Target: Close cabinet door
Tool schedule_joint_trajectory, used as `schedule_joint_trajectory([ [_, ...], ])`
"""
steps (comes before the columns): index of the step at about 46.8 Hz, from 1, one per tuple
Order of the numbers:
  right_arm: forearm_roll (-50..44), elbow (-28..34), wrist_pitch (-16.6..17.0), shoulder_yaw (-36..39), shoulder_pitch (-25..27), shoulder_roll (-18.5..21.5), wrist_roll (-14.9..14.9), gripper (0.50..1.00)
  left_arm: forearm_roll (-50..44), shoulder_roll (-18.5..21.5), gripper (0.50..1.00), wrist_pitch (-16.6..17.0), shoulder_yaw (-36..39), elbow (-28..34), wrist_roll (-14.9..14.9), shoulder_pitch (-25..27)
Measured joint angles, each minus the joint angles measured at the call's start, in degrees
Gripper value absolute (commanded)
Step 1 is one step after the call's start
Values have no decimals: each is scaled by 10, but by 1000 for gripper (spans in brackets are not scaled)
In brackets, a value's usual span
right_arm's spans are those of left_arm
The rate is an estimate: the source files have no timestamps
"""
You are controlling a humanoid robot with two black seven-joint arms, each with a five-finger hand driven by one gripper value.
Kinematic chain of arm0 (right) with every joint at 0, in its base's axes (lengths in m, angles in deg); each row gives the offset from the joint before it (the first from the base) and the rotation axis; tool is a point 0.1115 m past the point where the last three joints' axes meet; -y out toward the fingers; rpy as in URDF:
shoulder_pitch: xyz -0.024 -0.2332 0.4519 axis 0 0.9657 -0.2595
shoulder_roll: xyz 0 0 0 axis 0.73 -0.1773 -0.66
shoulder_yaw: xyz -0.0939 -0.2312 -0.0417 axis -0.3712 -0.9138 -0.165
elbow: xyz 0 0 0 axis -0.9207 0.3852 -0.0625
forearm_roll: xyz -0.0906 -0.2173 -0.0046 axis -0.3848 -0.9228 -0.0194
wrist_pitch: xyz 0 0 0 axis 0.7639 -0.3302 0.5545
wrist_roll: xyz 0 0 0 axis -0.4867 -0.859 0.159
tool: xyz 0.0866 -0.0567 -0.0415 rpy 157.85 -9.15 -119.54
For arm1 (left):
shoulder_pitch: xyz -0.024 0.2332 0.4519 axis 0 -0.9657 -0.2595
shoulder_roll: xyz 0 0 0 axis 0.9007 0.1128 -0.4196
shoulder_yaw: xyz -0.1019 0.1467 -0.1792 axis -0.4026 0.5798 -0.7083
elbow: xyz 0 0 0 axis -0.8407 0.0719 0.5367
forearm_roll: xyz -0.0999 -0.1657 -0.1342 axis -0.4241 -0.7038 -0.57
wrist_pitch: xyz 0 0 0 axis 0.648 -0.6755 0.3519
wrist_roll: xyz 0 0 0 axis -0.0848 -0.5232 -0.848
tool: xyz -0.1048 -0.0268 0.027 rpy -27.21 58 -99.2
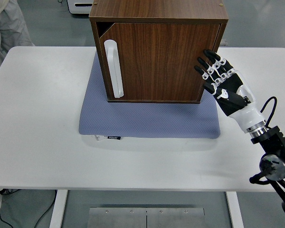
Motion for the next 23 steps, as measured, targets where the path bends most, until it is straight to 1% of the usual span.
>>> schedule_joint_trajectory([
  [5, 0, -16, 5, 16, 25, -15, 13, 1000, 0, 0, 1000, 0, 0, 0, 0, 0],
  [13, 0, -23, 14, 60, 59, -24, 14, 1000, 0, 0, 1000, 0, 0, 0, 0, 0],
  [18, 2, -15, 14, 70, 63, -24, 10, 1000, 0, 0, 1000, 0, 0, 0, 0, 0],
  [23, 3, 7, 12, 71, 57, -24, 6, 1000, 0, 0, 1000, 0, 0, 0, 0, 0],
])
